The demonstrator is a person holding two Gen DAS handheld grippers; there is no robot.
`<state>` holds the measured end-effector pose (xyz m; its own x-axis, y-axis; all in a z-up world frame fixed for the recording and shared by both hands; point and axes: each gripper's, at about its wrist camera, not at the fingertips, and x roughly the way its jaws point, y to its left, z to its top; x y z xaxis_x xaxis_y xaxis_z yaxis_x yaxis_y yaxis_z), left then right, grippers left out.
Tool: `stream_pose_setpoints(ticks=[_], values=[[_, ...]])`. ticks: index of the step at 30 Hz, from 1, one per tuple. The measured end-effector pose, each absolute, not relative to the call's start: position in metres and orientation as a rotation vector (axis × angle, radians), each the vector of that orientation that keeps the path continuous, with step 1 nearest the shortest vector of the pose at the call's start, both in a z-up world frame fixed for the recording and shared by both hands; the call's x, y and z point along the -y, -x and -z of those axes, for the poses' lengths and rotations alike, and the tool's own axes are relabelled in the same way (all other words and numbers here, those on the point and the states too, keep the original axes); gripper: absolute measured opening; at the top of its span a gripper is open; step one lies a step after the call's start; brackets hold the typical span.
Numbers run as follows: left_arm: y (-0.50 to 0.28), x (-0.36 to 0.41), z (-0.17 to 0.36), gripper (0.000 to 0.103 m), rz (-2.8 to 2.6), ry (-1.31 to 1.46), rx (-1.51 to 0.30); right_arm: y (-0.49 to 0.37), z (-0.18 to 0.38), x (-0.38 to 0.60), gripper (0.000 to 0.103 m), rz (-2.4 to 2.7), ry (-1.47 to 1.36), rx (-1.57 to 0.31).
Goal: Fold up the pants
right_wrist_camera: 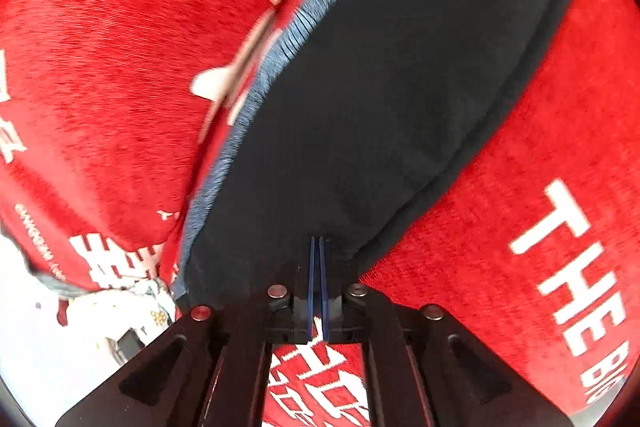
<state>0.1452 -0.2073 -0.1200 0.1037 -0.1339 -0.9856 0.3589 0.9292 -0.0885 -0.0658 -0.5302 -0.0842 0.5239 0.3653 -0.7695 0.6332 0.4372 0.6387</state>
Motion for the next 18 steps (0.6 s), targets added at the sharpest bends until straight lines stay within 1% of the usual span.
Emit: stream_pose_setpoints(ticks=[2, 3, 4, 7, 12, 14, 18], values=[[-0.146, 0.213, 0.122, 0.079, 0.363, -0.214, -1.42, 0.074, 0.086, 0.544, 0.005, 0.255, -1.183, -1.064], [-0.149, 0.213, 0.127, 0.079, 0.358, -0.212, -1.421, 0.076, 0.087, 0.55, 0.011, 0.271, -1.203, -1.059], [-0.15, 0.215, 0.128, 0.079, 0.351, -0.207, -1.423, 0.08, 0.089, 0.557, 0.021, 0.289, -1.227, -1.046], [-0.151, 0.216, 0.13, 0.079, 0.344, -0.201, -1.421, 0.084, 0.09, 0.571, 0.036, 0.317, -1.262, -0.994], [-0.151, 0.214, 0.131, 0.079, 0.336, -0.201, -1.425, 0.083, 0.102, 0.576, 0.037, 0.318, -1.29, -1.027], [-0.149, 0.202, 0.124, 0.079, 0.336, -0.2, -1.425, 0.087, 0.103, 0.574, 0.037, 0.306, -1.321, -1.01], [-0.149, 0.201, 0.124, 0.079, 0.335, -0.2, -1.421, 0.082, 0.104, 0.569, 0.039, 0.249, -1.334, -0.99]])
